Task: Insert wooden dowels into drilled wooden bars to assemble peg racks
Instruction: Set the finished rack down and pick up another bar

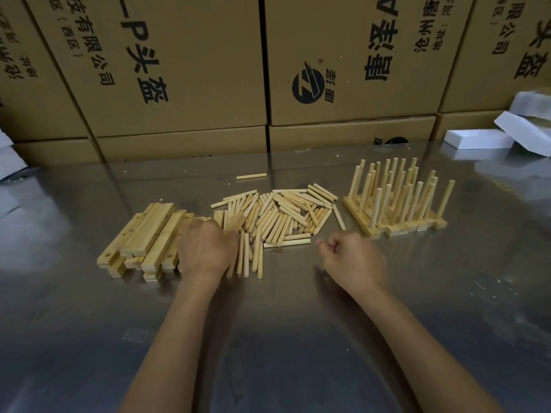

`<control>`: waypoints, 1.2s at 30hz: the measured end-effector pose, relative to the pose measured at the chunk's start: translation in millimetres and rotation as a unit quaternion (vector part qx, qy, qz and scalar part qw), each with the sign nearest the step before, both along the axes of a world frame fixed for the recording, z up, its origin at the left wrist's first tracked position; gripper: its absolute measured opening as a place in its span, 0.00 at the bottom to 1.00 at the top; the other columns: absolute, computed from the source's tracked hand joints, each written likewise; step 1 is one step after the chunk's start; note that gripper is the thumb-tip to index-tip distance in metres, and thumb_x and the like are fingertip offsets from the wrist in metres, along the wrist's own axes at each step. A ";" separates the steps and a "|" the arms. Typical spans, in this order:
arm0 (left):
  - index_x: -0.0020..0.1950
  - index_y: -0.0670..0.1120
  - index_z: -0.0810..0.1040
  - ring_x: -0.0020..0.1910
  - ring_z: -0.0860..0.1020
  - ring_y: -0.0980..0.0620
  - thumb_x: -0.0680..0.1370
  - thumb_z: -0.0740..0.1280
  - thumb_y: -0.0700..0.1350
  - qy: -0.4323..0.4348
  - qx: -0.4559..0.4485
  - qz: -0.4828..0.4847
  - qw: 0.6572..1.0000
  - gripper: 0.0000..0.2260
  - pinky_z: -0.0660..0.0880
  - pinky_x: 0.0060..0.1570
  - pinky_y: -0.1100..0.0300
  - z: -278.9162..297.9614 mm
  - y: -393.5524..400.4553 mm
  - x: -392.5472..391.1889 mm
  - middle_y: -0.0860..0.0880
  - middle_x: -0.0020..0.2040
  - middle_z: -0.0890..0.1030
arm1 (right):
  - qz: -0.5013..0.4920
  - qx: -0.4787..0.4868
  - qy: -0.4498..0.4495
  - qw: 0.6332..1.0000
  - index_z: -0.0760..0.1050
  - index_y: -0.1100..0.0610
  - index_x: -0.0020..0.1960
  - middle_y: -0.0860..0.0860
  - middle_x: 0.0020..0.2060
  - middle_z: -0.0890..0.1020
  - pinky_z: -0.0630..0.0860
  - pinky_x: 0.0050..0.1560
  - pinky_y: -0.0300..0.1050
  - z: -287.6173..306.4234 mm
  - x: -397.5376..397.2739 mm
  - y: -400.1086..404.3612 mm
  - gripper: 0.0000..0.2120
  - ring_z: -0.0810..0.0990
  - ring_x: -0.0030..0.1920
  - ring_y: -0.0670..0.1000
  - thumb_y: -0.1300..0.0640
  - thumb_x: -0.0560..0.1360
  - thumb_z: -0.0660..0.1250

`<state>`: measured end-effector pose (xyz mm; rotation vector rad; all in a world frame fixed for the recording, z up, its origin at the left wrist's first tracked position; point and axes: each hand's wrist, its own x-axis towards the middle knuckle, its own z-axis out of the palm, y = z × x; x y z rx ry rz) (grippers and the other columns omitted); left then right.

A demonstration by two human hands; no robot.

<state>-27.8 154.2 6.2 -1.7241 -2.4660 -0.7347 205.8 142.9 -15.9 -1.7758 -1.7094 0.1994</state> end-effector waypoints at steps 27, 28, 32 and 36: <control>0.53 0.41 0.75 0.22 0.65 0.53 0.81 0.53 0.45 -0.767 0.049 -0.205 0.606 0.13 0.64 0.19 0.64 18.3 -4.9 5.2 0.47 0.36 0.76 | 0.177 -0.042 0.019 0.983 0.71 0.51 0.60 0.48 0.53 0.75 0.70 0.49 0.41 -1.4 -36.1 -13.5 0.14 0.75 0.55 0.49 0.63 0.77 0.65; 0.54 0.41 0.75 0.21 0.65 0.53 0.82 0.54 0.45 -0.761 0.042 -0.210 0.612 0.13 0.64 0.19 0.64 18.0 -4.1 6.7 0.47 0.35 0.76 | 0.163 -0.041 0.026 0.985 0.72 0.52 0.63 0.48 0.53 0.76 0.71 0.51 0.42 -0.4 -34.7 -12.1 0.16 0.75 0.56 0.49 0.63 0.77 0.65; 0.57 0.42 0.77 0.20 0.67 0.55 0.83 0.57 0.47 -0.736 0.005 -0.212 0.643 0.12 0.64 0.18 0.65 15.2 0.7 11.5 0.49 0.34 0.76 | 0.106 -0.021 0.069 0.992 0.74 0.57 0.65 0.49 0.51 0.77 0.70 0.52 0.41 3.3 -24.2 -8.0 0.19 0.75 0.57 0.51 0.67 0.76 0.60; 0.62 0.42 0.77 0.22 0.70 0.54 0.83 0.59 0.48 -0.704 -0.031 -0.189 0.684 0.14 0.67 0.20 0.64 10.5 2.5 16.3 0.49 0.35 0.78 | 0.036 -0.008 0.092 0.995 0.77 0.58 0.63 0.51 0.53 0.72 0.66 0.54 0.40 10.9 -10.6 -2.5 0.17 0.71 0.61 0.53 0.66 0.77 0.59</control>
